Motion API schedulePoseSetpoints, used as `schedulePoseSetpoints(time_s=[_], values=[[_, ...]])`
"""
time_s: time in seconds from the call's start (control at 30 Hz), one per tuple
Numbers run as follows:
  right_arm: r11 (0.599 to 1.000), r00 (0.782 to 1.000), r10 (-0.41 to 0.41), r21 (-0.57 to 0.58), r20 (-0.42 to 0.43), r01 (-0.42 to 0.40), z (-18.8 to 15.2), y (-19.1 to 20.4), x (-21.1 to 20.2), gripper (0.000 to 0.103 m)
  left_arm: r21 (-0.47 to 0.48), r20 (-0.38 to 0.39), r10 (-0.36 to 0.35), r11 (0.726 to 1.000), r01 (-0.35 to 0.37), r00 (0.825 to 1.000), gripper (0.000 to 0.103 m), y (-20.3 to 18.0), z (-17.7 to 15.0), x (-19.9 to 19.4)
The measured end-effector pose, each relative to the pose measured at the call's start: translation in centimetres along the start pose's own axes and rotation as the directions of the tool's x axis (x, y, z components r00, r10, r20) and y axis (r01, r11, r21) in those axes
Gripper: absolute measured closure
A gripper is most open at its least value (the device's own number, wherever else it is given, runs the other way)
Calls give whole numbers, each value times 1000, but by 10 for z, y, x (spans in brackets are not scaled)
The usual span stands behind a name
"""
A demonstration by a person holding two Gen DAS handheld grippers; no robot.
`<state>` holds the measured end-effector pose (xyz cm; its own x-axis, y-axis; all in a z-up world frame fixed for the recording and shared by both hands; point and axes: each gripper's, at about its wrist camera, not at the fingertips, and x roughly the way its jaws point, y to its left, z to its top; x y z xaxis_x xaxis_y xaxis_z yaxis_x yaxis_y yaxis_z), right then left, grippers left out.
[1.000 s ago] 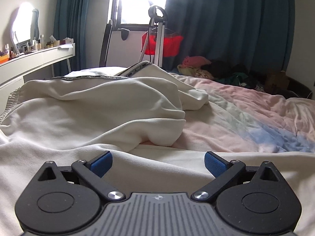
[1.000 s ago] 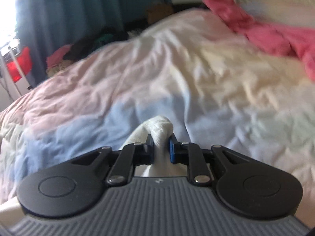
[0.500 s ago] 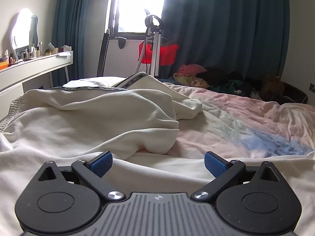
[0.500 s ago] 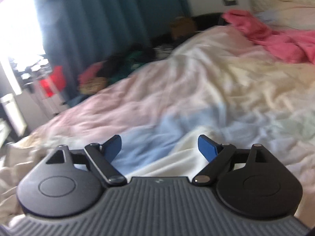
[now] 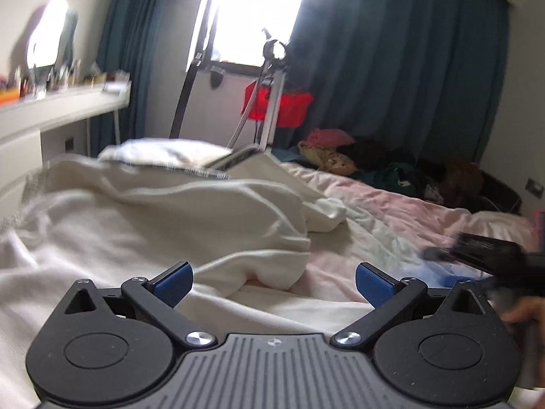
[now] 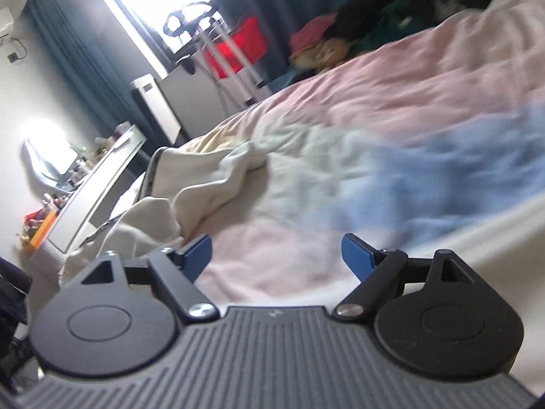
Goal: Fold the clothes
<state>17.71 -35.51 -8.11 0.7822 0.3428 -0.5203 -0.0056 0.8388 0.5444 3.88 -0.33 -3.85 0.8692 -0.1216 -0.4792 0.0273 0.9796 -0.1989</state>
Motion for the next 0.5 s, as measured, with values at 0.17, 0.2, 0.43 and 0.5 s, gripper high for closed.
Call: schedulePoseSetpoints(time_s=[0.17, 0.2, 0.43, 0.5], values=[[987, 999, 39, 156, 1, -39, 16, 22, 102, 26, -13, -39, 21, 1000, -21, 999, 1, 12, -7, 37], [983, 999, 46, 176, 5, -47, 19, 27, 124, 26, -16, -45, 25, 1000, -25, 999, 0, 14, -9, 45], [977, 994, -2, 211, 113, -22, 34, 48, 219, 27, -39, -32, 8, 999, -9, 999, 0, 32, -18, 84], [978, 990, -22, 210, 140, -8, 41, 49, 217, 37, -47, -19, -2, 999, 1, 1000, 0, 35, -19, 92]])
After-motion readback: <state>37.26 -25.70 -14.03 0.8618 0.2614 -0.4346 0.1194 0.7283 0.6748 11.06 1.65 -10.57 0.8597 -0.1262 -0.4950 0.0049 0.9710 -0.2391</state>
